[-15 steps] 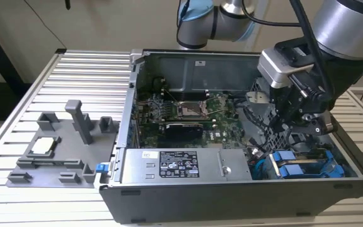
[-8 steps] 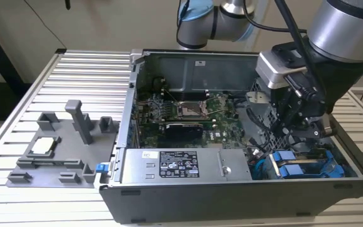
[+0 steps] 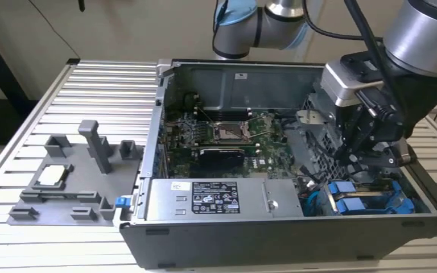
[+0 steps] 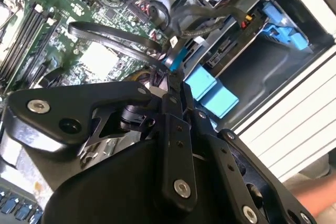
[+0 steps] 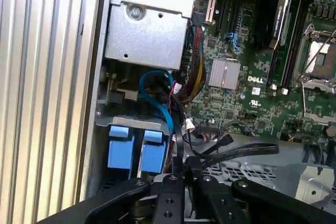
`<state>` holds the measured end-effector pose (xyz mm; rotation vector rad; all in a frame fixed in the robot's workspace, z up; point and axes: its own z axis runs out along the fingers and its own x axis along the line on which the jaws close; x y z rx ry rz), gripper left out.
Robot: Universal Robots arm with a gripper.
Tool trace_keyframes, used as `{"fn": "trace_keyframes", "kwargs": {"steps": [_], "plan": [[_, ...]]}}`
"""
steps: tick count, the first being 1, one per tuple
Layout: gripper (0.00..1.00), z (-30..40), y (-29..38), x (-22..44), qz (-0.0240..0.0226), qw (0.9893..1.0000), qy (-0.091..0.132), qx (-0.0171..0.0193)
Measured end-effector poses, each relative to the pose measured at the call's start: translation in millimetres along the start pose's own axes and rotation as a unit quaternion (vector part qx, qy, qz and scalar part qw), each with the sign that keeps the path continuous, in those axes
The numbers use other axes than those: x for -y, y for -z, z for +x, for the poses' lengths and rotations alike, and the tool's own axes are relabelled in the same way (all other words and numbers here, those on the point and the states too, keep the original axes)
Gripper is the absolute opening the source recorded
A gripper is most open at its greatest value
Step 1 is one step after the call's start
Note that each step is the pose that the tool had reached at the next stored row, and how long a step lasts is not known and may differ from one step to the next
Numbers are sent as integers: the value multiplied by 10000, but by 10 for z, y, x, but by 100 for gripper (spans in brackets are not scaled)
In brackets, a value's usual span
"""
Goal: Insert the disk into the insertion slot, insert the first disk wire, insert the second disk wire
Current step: 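Insert the second disk wire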
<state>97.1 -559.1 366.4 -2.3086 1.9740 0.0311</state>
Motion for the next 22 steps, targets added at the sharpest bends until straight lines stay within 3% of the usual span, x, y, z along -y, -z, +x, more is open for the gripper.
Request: {"fn": "trace_keyframes", "kwargs": {"steps": [8, 16, 20, 22], "plan": [[16, 74, -33, 151, -15, 10000, -8, 2], [16, 134, -77, 181, -9, 10000, -75, -1], [16, 138, -115, 186, 7, 9996, -288, -21], [16, 144, -118, 219, -15, 9995, -300, -48]]}}
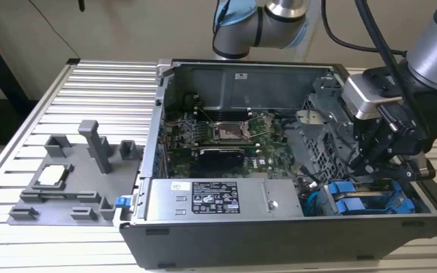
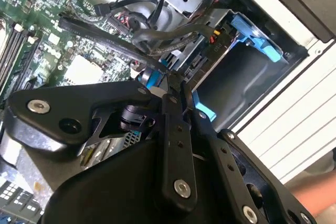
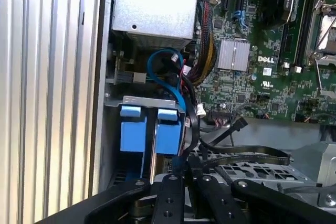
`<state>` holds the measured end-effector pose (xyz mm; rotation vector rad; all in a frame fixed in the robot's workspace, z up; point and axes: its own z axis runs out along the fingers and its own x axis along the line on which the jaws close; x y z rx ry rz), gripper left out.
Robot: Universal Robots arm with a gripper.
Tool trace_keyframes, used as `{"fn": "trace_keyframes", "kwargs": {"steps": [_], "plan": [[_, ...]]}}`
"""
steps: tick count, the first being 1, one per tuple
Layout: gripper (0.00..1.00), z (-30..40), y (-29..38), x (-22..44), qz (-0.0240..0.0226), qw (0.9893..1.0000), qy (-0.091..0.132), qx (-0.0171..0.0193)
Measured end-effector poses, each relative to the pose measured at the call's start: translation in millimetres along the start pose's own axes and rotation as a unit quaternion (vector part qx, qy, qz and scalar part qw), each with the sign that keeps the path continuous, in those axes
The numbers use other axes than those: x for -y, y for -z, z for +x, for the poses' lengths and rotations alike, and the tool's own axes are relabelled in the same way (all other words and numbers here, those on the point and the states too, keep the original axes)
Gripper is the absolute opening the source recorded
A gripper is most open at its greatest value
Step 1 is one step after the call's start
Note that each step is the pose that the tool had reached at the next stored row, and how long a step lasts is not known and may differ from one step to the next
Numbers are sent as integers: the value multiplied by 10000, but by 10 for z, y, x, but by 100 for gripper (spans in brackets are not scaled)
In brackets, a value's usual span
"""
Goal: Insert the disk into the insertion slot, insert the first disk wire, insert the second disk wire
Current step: 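Insert the second disk wire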
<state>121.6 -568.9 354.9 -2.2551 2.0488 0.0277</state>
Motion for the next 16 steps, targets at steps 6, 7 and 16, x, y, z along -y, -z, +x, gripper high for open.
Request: {"fn": "trace_keyframes", "kwargs": {"steps": [6, 7, 16], "plan": [[16, 13, -16, 106, -104, 9999, -10, -87], [16, 16, -17, 119, -118, 9999, -12, -104], [16, 31, -86, 165, -125, 9997, -134, -160]]}}
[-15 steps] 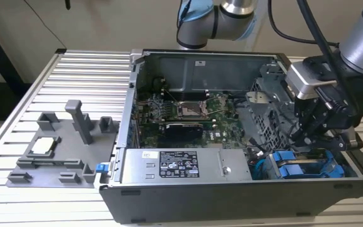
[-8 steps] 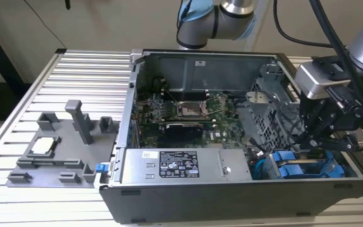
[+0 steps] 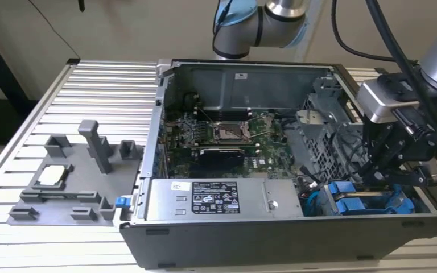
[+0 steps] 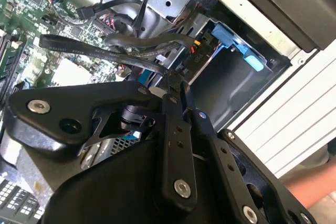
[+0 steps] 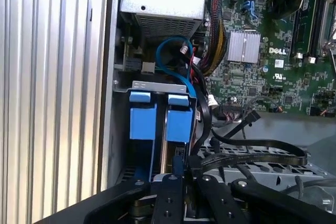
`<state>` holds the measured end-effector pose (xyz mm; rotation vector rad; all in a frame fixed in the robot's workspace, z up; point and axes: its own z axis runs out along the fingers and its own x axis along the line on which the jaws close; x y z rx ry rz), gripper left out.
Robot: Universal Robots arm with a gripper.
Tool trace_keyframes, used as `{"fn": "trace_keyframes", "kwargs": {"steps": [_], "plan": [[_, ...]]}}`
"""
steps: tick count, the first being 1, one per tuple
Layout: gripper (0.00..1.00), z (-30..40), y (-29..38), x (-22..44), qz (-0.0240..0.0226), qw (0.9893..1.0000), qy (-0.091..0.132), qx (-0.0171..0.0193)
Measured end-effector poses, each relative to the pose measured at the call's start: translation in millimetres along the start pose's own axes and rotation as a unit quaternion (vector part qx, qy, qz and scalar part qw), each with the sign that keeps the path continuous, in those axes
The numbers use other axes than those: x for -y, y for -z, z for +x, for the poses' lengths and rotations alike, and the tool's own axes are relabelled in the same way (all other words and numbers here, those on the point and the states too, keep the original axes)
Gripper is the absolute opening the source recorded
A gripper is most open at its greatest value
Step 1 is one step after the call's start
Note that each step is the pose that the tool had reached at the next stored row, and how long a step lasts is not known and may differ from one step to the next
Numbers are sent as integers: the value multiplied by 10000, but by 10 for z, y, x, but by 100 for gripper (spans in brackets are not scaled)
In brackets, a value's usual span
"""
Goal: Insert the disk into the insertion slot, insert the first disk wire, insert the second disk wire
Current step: 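Insert the second disk wire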
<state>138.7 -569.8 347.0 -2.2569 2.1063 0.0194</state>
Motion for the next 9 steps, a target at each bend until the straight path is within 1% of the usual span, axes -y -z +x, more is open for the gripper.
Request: {"fn": "trace_keyframes", "kwargs": {"steps": [1, 5, 9], "plan": [[16, 0, -4, 3, 1, 10000, -37, -3], [16, 1, -8, 4, 3, 10000, -58, -4], [16, 1, -24, 4, 7, 9999, -156, -7]]}}
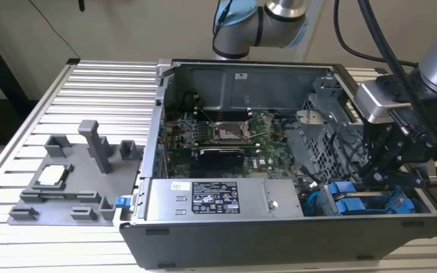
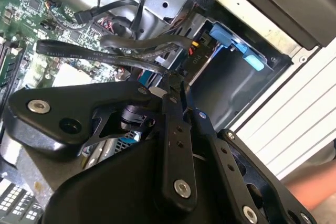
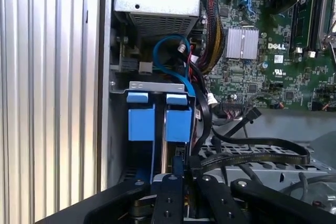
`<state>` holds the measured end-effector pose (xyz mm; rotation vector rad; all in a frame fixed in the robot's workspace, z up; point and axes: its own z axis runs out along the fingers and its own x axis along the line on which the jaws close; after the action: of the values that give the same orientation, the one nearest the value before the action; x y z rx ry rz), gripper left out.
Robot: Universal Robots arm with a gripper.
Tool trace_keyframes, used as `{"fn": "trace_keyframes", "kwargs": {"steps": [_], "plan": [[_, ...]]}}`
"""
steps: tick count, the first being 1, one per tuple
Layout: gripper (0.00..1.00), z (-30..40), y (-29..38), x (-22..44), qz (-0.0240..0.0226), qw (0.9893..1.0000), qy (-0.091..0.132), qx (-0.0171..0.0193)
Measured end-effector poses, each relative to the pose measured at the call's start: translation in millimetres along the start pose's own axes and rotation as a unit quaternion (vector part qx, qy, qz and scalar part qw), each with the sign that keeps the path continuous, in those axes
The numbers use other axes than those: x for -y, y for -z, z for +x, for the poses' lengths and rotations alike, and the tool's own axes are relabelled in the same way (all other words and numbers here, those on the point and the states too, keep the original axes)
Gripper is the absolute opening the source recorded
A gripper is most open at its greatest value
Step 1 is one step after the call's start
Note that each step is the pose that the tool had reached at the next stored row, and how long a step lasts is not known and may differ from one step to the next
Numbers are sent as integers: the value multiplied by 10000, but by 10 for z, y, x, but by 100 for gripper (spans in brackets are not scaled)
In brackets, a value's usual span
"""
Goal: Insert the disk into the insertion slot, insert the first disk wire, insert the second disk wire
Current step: 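Insert the second disk wire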
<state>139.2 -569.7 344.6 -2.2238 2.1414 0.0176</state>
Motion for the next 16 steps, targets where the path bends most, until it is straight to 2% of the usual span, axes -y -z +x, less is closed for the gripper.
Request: {"fn": "trace_keyframes", "kwargs": {"steps": [16], "plan": [[16, 4, -62, 18, 3, 10000, -63, -3]]}}
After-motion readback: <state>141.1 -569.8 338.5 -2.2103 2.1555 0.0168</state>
